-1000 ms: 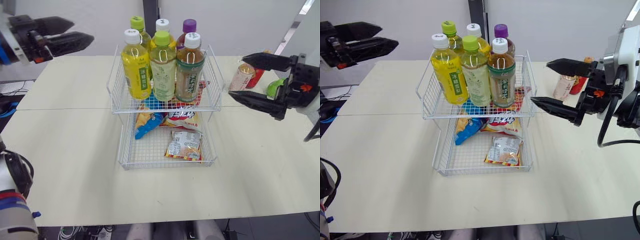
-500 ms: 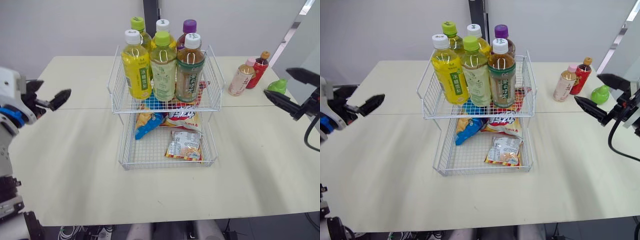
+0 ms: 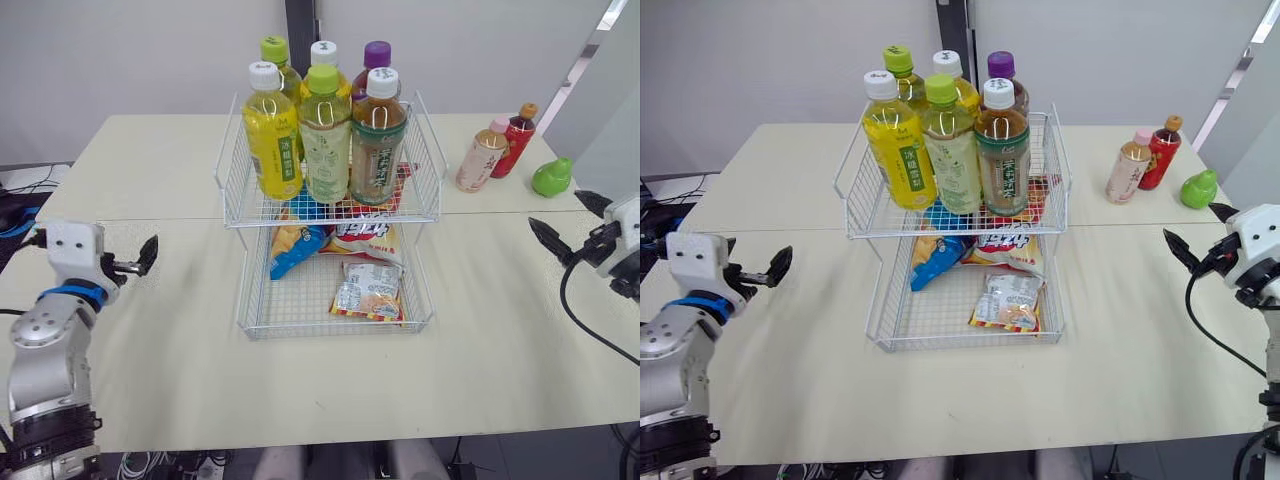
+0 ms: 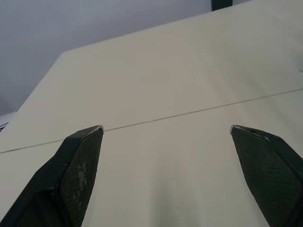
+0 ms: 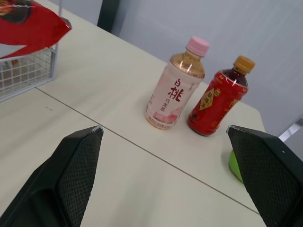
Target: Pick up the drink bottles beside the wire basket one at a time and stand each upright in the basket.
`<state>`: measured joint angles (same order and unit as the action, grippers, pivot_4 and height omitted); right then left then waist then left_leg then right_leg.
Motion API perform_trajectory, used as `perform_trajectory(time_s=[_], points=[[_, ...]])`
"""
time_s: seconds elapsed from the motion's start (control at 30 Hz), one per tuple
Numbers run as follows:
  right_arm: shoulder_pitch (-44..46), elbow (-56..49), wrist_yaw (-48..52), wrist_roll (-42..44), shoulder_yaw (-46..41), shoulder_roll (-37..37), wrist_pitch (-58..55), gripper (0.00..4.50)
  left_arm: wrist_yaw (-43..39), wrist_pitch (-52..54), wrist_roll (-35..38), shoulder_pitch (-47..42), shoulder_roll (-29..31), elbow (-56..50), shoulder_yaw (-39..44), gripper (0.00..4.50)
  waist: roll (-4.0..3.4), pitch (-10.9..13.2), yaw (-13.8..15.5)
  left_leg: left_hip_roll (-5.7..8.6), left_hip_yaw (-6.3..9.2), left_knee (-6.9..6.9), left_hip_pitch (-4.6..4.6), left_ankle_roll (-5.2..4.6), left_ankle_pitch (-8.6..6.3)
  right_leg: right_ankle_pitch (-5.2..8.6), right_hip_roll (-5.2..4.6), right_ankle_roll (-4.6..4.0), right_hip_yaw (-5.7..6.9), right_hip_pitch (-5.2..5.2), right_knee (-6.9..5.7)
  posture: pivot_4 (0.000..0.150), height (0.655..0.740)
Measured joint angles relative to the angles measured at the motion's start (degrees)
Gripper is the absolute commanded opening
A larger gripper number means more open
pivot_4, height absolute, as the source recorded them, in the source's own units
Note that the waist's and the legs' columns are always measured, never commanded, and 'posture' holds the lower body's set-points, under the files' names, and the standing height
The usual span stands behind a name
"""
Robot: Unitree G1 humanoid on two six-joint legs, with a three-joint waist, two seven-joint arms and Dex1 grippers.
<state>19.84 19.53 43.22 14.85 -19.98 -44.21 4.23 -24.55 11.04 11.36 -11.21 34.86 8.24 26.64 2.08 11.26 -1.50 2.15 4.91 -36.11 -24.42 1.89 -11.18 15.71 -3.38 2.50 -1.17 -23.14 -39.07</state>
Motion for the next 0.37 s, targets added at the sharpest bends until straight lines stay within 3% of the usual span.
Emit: perform_trajectory(time_s=[0.37], points=[[0.38, 7.06, -1.23, -3.46, 3.83, 3.34, 6.97, 4.5, 3.77, -7.52, -1.37, -3.42, -2.32, 12.28, -2.32, 4.47, -0.03, -0.03, -0.04, 0.01, 0.01, 0.0, 0.02, 0.0, 0.0, 0.0, 0.0, 0.01, 0.0, 0.02, 0.0, 0.15, 0.74]])
